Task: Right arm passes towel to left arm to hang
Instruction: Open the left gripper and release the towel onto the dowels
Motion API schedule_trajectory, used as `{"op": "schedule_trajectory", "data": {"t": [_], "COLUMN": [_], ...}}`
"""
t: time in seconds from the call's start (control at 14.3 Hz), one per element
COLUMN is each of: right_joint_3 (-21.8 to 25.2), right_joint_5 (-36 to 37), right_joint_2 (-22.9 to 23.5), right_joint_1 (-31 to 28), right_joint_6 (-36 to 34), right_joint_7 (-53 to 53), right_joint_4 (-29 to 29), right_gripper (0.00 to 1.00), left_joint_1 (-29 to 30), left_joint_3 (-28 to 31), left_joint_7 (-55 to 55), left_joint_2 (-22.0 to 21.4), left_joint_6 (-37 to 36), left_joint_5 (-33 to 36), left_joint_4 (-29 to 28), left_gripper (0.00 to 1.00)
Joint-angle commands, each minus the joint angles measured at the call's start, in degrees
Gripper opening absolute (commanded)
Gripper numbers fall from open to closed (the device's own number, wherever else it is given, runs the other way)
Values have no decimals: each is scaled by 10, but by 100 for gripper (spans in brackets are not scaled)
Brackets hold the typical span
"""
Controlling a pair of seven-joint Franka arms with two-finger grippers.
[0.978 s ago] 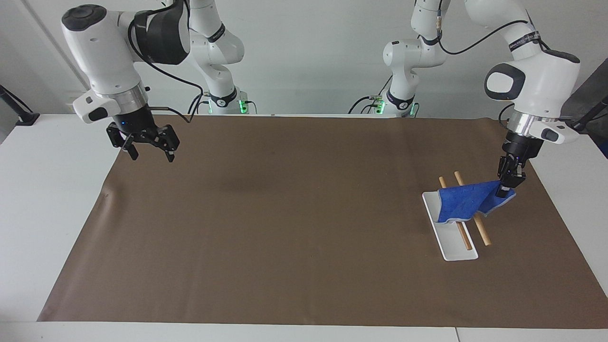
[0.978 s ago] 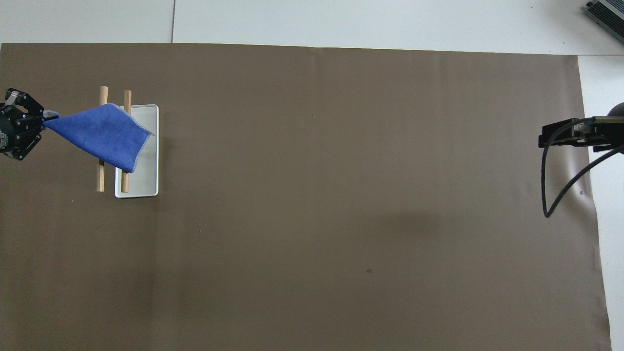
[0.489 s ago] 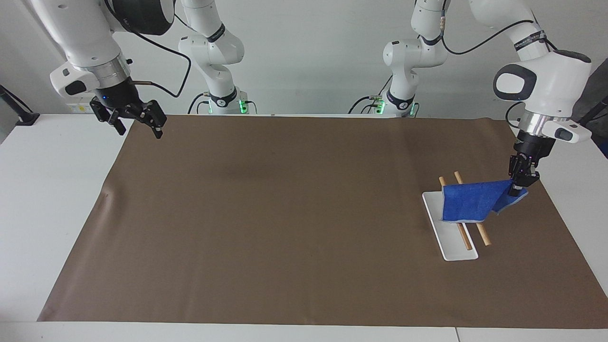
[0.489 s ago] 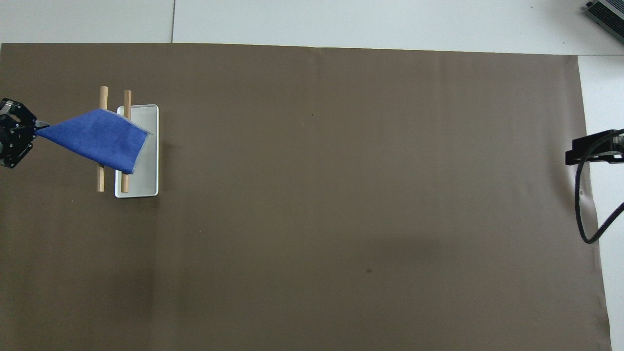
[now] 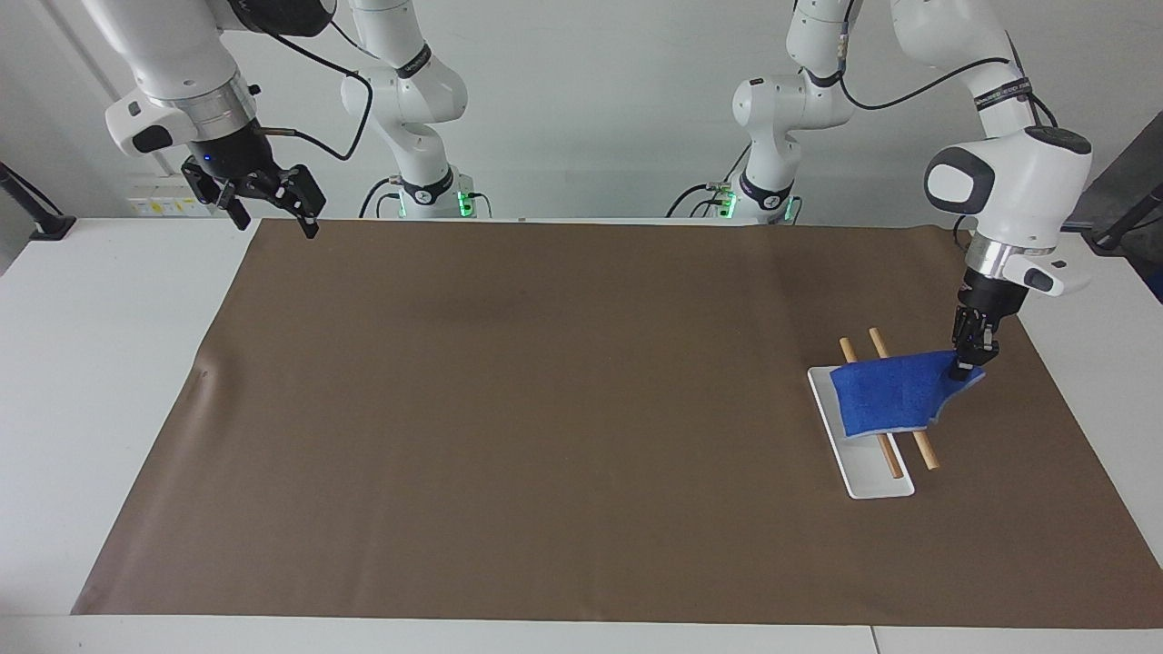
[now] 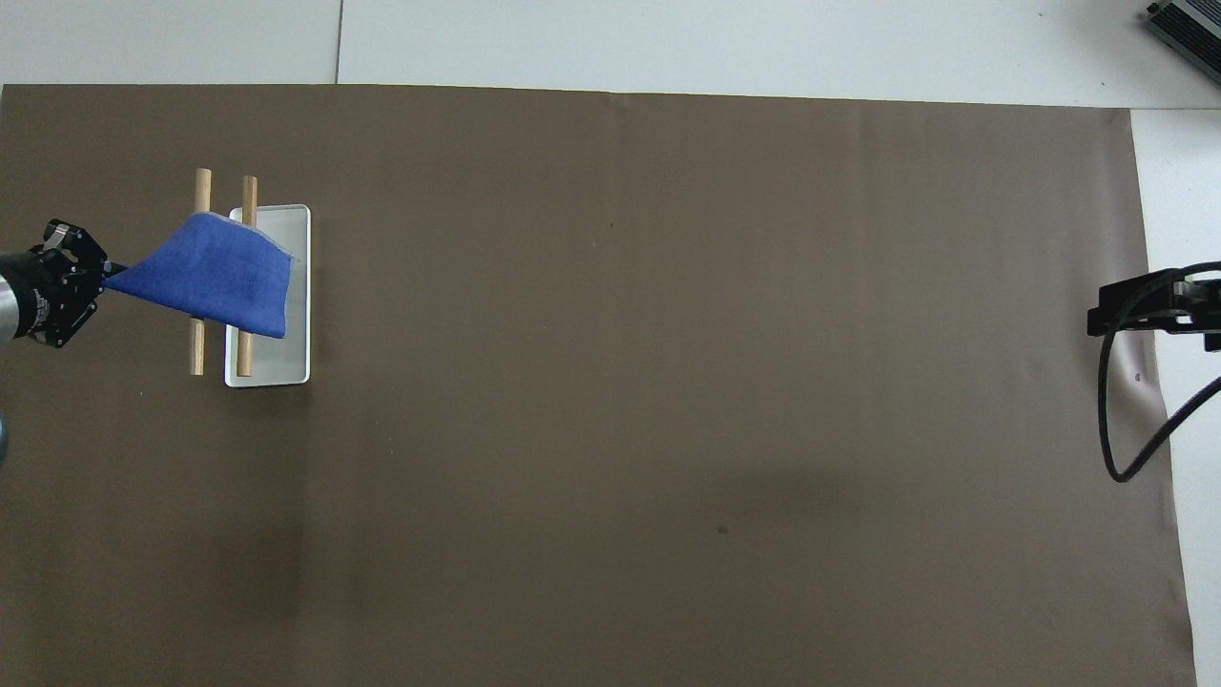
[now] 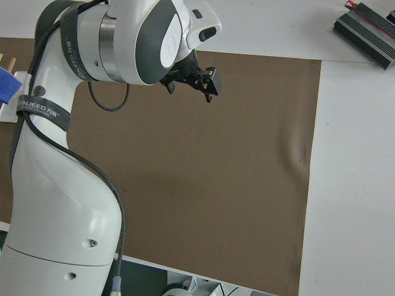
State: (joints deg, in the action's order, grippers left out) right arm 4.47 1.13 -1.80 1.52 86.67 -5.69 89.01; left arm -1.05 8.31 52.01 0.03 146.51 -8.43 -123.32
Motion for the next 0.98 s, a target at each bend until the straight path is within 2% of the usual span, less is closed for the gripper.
{"op": "schedule_trajectory", "data": {"t": [0.0, 0.28, 0.35, 0.42, 0.63, 0.7, 0.77, 0.91], "right_joint_3": [8, 8, 8, 8, 8, 8, 8, 8], "right_joint_5": [1, 1, 1, 0, 0, -2, -8, -10], "right_joint_2": [-17, -19, -20, -22, -22, -22, -23, -28], "right_joint_1": [7, 8, 8, 8, 7, 7, 7, 7], "right_joint_6": [22, 17, 16, 15, 16, 16, 15, 15], "right_joint_7": [-4, -3, -6, -7, -8, -9, -12, -13], "right_joint_4": [23, 26, 29, 31, 34, 34, 37, 45], "right_gripper": [100, 100, 100, 100, 100, 100, 100, 100], "left_joint_1": [-4, -4, -4, -4, -4, -4, -4, -4], "left_joint_3": [3, 3, 2, 2, 2, 2, 2, 2], "left_joint_7": [0, 0, 0, 1, 3, 3, 2, -1], "left_joint_2": [-24, -30, -32, -34, -34, -34, -33, -32], "left_joint_6": [14, 14, 12, 11, 9, 9, 10, 10], "left_joint_5": [10, 10, 10, 10, 10, 10, 10, 10], "left_joint_4": [-45, -64, -65, -66, -65, -65, -64, -59], "left_gripper": [0, 0, 8, 20, 77, 91, 99, 100]}}
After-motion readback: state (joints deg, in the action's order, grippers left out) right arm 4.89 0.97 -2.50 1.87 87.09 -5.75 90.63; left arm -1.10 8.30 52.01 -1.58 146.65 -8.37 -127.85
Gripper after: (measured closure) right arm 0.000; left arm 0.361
